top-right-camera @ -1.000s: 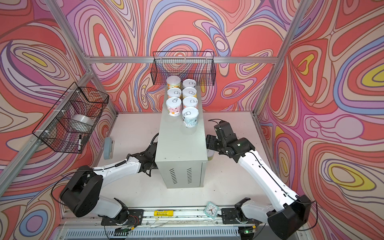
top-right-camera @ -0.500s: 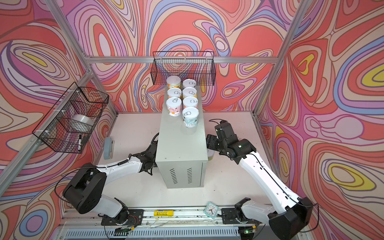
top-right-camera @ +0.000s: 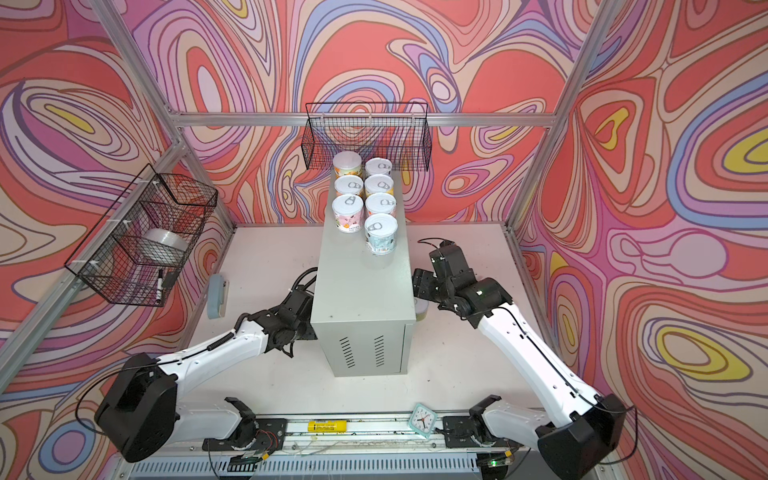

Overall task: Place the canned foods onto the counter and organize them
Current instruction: 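Lift the small white-lidded can with the left gripper over the cabinet top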

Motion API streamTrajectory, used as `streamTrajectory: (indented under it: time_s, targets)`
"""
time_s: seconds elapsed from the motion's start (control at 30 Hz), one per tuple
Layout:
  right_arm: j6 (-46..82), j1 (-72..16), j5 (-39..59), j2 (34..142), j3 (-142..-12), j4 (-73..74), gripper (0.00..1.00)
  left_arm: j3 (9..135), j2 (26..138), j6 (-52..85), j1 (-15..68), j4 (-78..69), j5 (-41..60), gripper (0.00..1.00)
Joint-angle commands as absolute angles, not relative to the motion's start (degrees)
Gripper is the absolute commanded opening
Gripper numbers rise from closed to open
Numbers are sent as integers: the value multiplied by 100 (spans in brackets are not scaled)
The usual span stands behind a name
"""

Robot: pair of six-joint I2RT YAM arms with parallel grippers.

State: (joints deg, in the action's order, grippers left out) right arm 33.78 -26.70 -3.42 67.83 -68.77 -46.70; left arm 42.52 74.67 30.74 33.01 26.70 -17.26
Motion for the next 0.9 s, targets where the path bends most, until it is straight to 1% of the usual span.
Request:
streamTrajectory:
  time_s: [0.0,0.03,0.07,0.23,0.47,0.63,0.87]
  targets:
    - [3384,-2725,-368,6781,-6953,-4666,85,4707,7057,3222,3322,3565,-1808,12]
    - [3374,-2725,-433,6793,-7011,-4760,85,4845,6989,3241,3322,3800,-1810,4]
    - [3354,-2725,-490,6803,-7081,-4854,85,4993,6894,3283,3322,4090,-1846,0]
    - [3279,-2727,-677,6683,-7283,-5160,86,5976,6546,3227,3322,5363,-1661,0]
    - [3107,-2726,-1054,6548,-7600,-5635,86,7844,6275,3154,3323,7257,-1414,0]
    - [2882,-2723,-1714,6379,-8007,-5959,88,8959,6499,3182,3344,7904,-824,0]
    - [2762,-2720,-1918,6285,-8518,-6211,89,11009,7349,2766,3479,8919,-1163,0]
